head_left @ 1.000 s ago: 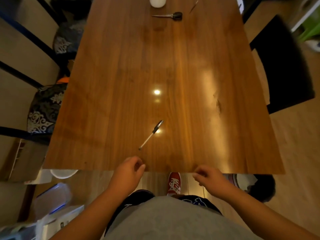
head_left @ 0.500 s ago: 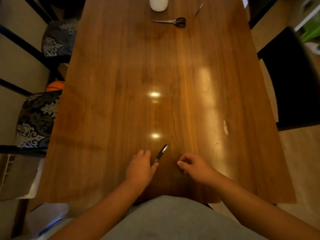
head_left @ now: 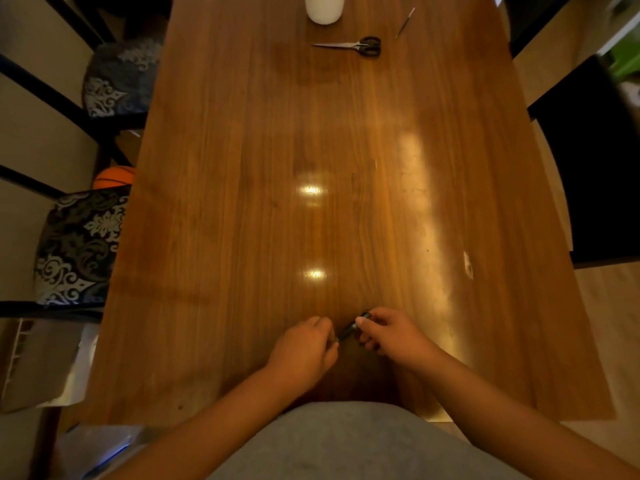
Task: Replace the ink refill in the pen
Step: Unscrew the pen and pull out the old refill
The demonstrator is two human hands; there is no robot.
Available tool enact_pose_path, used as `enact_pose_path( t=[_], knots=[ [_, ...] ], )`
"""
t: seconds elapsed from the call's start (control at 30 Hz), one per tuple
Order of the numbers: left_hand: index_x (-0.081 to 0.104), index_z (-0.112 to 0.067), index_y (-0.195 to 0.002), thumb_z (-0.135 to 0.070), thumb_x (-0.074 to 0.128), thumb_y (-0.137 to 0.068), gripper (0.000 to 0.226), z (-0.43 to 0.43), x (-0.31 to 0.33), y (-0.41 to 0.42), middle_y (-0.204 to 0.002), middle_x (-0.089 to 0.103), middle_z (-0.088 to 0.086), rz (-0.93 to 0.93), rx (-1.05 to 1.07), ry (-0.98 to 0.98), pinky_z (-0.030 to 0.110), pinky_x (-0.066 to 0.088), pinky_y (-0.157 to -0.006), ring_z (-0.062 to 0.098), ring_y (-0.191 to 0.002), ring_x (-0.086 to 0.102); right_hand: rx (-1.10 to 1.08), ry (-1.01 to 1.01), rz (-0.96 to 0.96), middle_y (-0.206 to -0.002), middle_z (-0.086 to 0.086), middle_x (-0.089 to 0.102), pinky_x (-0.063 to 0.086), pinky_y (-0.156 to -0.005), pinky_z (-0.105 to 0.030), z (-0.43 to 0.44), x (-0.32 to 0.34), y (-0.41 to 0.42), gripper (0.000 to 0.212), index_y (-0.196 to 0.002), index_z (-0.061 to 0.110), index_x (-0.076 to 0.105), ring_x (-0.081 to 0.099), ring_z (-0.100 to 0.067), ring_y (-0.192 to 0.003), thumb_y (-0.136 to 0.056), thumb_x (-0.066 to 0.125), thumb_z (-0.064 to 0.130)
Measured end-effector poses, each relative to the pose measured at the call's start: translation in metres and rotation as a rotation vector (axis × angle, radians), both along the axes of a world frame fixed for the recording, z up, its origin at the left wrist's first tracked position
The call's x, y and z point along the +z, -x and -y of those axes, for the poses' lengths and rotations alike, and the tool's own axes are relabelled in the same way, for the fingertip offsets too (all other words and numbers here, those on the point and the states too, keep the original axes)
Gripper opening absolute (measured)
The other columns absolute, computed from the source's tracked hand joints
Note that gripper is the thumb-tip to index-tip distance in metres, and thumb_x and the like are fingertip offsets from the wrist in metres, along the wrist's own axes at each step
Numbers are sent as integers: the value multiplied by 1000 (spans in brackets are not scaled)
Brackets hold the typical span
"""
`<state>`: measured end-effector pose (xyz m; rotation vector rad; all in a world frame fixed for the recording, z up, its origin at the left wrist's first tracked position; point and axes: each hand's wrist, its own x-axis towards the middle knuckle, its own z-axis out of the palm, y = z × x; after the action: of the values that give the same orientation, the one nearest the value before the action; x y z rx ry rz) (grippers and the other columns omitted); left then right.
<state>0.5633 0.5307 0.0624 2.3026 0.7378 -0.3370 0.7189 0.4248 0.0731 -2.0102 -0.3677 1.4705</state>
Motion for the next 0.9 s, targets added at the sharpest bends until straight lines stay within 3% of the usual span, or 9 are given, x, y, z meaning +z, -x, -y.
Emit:
enact_pose_path(
  t=[0.23,0.33,0.53,0.73,0.8,0.9],
  knots=[
    [48,-33,-94,-34,50,-92,3,17,48,7,-79,62,-8,225,200,114,36,51,-63,9,-70,60,-100,-173,-97,-65,-3,65,44,-51,-22,4,57,-2,16,-84,8,66,60,-10,-54,-94,58,17],
    [49,-36,-97,-43,47,-92,9,26,70,8,-76,62,-9,316,243,79,35,49,-61,6,-68,59,-141,-275,-115,-61,-4,63,41,-47,-20,4,84,3,16,-81,5,64,57,-11,-51,-94,56,11],
    [53,-31,-91,-41,48,-91,11,34,109,8,-59,50,-9,456,228,35,35,42,-56,8,-58,50,-142,-464,-71,-58,-1,67,45,-47,-16,17,117,4,22,-72,11,69,59,-10,-51,-92,60,10],
    [57,-31,-81,-37,48,-90,14,43,139,1,-55,58,-11,416,308,449,25,40,-54,5,-53,49,-97,-587,-58,-59,-2,69,46,-47,-17,32,140,-3,16,-73,21,75,61,-8,-52,-82,63,15],
    [55,-31,-80,-34,47,-93,16,49,148,-1,-60,62,-9,416,280,402,29,42,-57,5,-55,51,-92,-613,-47,-59,-2,69,46,-47,-17,36,146,-3,15,-72,23,75,61,-9,-52,-79,63,18],
    [48,-30,-84,-40,41,-92,15,62,160,-5,-69,65,-1,458,222,143,38,43,-54,10,-55,54,-89,-680,-23,-59,-2,67,45,-49,-18,42,154,-3,21,-73,22,73,59,-10,-54,-87,63,10]
  ],
)
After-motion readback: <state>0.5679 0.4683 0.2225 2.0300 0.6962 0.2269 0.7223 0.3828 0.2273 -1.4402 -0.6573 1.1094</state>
